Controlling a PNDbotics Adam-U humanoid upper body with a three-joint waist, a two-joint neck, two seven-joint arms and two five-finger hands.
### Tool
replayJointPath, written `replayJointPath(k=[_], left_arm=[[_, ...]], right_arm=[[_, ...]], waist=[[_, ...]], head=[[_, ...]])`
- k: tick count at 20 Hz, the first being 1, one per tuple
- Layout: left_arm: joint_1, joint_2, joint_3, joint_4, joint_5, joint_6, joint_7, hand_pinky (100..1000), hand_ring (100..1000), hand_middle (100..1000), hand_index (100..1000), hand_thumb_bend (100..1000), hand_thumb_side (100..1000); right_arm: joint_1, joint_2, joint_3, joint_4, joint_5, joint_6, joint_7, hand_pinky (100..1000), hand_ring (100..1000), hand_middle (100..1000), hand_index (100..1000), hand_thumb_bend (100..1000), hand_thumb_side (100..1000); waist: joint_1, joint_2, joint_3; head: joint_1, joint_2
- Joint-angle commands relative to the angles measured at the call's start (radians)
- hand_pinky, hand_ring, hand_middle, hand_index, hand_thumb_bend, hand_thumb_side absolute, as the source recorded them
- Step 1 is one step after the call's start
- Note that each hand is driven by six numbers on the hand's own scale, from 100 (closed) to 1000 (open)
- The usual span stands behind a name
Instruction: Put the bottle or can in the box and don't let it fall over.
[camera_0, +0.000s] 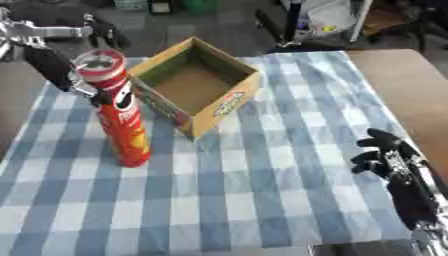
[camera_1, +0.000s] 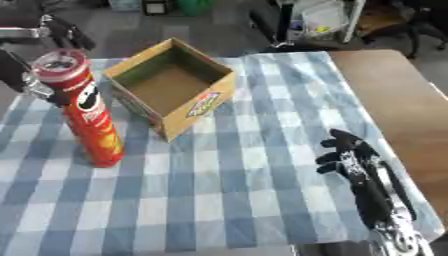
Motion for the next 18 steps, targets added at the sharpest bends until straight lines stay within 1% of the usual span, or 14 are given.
replayJointPath(k=[1,12,18], left_arm=[[-0.018,0.010,0.010,0.005,-0.009,-0.203,-0.206,719,809,798,932,646,663],[-0.011,0.007,0.008,0.033,0.006,-0.190,-0.206,657,761,754,912,619,684],[-0.010,0.009,0.010,0.034,0.018,-0.180,-0.206,601,724,729,899,593,698]], right_arm=[[-0.009,-0.016,-0.002,-0.006,0.003,-0.001,0.004,525,580,662,817,100,646],[-0.010,-0.015,-0.002,-0.004,0.003,-0.001,0.007,524,579,662,818,100,647],[-0.010,-0.015,-0.003,-0.003,0.004,-0.001,0.008,524,579,662,818,100,647]], waist=[[0.001,-0.007,-0.001],[0.001,-0.006,-0.003],[0.001,-0.005,-0.003]], head=[[-0.001,-0.005],[-0.003,-0.006],[-0.003,-0.006]])
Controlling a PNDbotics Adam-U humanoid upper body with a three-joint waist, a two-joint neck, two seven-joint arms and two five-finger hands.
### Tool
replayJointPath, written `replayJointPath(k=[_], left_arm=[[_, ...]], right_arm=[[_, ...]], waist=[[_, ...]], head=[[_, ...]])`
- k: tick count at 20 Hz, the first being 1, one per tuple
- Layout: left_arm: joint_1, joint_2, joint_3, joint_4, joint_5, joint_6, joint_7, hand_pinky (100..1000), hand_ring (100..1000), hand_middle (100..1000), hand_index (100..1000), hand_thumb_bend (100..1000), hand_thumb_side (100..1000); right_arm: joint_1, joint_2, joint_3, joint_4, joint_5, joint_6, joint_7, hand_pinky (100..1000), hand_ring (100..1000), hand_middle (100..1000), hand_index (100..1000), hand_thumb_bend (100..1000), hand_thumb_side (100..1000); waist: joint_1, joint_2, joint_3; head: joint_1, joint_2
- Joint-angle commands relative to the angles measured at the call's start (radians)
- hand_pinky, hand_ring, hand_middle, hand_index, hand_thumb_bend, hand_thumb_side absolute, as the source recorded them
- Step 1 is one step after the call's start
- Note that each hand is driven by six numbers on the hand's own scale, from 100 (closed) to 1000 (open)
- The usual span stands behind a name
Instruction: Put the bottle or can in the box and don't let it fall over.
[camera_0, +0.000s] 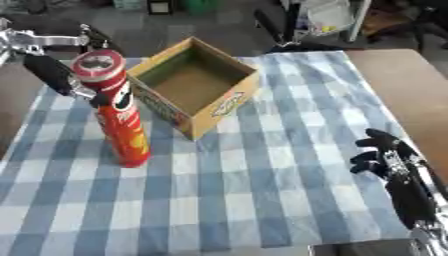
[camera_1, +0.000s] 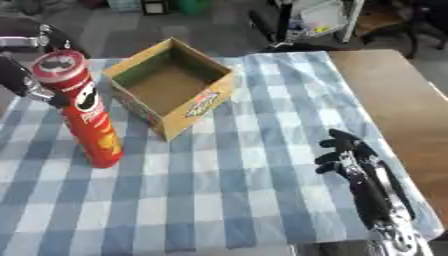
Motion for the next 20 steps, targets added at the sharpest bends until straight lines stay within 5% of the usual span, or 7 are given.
replayJointPath(k=[1,12,20], left_arm=[[-0.013,0.015,0.010,-0.005,0.011,-0.188,-0.197,592,717,722,896,589,700],[-0.018,0.012,0.011,-0.004,0.034,-0.173,-0.197,513,635,641,830,480,669],[-0.022,0.010,0.024,-0.008,0.051,-0.173,-0.197,479,584,592,786,249,455]], right_arm=[[-0.007,-0.015,-0.003,-0.009,0.003,-0.003,0.004,524,579,662,818,100,646],[-0.007,-0.015,-0.004,-0.007,0.003,-0.003,0.006,525,580,662,818,100,647],[-0.007,-0.015,-0.006,-0.005,0.003,-0.003,0.007,525,579,662,818,100,647]], waist=[[0.001,-0.006,-0.001],[0.001,-0.006,-0.002],[0.000,-0.006,-0.003]], head=[[-0.003,-0.006],[-0.004,-0.005],[-0.006,-0.006]])
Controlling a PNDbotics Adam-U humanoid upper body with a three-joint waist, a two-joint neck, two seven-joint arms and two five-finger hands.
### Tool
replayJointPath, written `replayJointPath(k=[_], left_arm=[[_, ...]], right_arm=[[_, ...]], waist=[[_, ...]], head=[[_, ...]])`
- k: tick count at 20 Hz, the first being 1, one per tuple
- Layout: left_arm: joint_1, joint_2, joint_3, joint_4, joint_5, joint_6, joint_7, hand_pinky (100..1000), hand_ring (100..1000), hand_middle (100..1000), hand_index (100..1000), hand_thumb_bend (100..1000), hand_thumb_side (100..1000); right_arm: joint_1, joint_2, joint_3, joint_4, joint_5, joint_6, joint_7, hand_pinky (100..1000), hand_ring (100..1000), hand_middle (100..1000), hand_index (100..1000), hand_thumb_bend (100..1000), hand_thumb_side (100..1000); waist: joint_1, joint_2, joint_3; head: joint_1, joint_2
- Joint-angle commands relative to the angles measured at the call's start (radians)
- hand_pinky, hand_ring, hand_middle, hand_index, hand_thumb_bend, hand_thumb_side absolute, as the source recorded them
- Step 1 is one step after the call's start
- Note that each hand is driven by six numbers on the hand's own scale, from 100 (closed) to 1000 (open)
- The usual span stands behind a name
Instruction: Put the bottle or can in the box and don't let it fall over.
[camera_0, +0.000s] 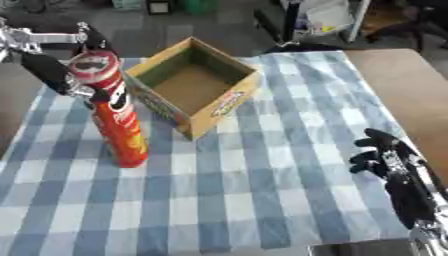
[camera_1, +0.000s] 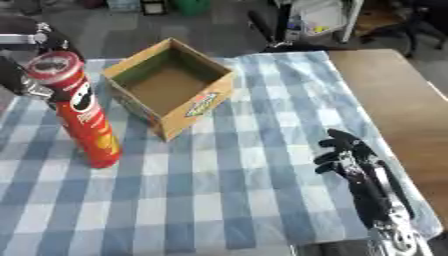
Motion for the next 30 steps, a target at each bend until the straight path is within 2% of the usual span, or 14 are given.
replayJointPath(k=[1,5,11,21,30], left_arm=[[-0.022,0.011,0.013,-0.009,0.004,-0.184,-0.186,472,577,588,783,227,413],[-0.027,0.012,0.021,-0.014,0.011,-0.184,-0.186,447,560,577,776,178,321],[-0.038,0.013,0.039,-0.019,0.024,-0.175,-0.186,410,537,564,767,137,229],[-0.067,0.022,0.092,-0.032,0.047,-0.146,-0.186,390,526,553,762,114,173],[-0.104,0.022,0.163,-0.044,0.063,-0.115,-0.186,379,510,548,762,113,144]], right_arm=[[-0.007,-0.015,-0.006,-0.007,0.003,-0.001,0.001,525,579,662,818,100,647],[-0.007,-0.015,-0.006,-0.007,0.002,-0.001,0.002,525,579,662,818,100,648],[-0.008,-0.016,-0.006,-0.006,0.001,-0.001,0.004,525,580,662,819,100,648],[-0.009,-0.018,-0.005,-0.002,-0.003,-0.001,0.006,526,579,662,819,100,648],[-0.009,-0.019,-0.004,0.001,-0.004,-0.001,0.010,526,580,662,819,100,649]], waist=[[0.000,-0.006,-0.002],[0.001,-0.006,-0.004],[0.001,-0.007,-0.008],[0.002,-0.010,-0.013],[0.003,-0.012,-0.024]], head=[[-0.003,-0.006],[-0.006,-0.007],[-0.011,-0.012],[-0.010,-0.010],[-0.005,-0.012]])
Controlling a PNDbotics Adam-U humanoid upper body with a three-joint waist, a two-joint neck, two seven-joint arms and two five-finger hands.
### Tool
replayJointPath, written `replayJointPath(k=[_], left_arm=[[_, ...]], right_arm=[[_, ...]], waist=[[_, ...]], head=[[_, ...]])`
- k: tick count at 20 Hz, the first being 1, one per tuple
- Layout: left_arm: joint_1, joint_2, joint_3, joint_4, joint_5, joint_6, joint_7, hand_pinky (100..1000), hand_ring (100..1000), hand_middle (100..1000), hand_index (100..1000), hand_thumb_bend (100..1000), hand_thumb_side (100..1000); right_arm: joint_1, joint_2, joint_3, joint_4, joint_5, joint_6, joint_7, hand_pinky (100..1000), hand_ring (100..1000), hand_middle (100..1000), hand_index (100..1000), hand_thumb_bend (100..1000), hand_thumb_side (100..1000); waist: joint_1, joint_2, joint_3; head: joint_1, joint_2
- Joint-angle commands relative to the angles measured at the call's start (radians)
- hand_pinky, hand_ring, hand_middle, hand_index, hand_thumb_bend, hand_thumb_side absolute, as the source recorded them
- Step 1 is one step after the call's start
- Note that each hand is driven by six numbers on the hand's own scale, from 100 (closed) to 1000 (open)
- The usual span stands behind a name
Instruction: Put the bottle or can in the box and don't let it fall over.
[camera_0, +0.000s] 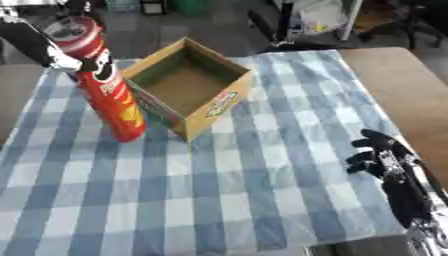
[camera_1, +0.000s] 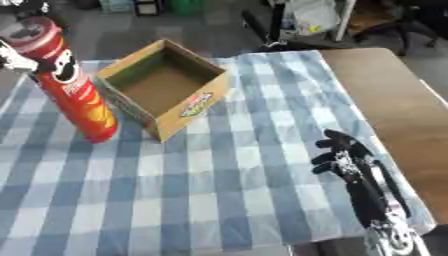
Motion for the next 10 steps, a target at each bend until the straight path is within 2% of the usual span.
replayJointPath(k=[1,7,10], left_arm=[[-0.040,0.020,0.043,-0.022,0.012,-0.142,-0.155,378,509,547,761,111,141],[-0.058,0.009,0.084,-0.049,0.024,-0.122,-0.152,373,503,545,763,123,115],[-0.063,0.000,0.093,-0.051,0.008,-0.117,-0.114,371,499,545,765,123,111]], right_arm=[[-0.007,-0.019,-0.004,-0.009,-0.004,-0.002,0.005,526,579,662,819,100,649],[-0.008,-0.019,-0.002,-0.010,-0.005,-0.002,0.008,526,580,662,819,100,649],[-0.010,-0.021,0.001,-0.011,-0.007,-0.002,0.011,526,579,662,819,100,649]], waist=[[0.002,-0.012,-0.005],[0.000,-0.009,-0.014],[-0.001,-0.006,-0.024]], head=[[0.001,-0.012],[0.003,-0.018],[0.007,-0.024]])
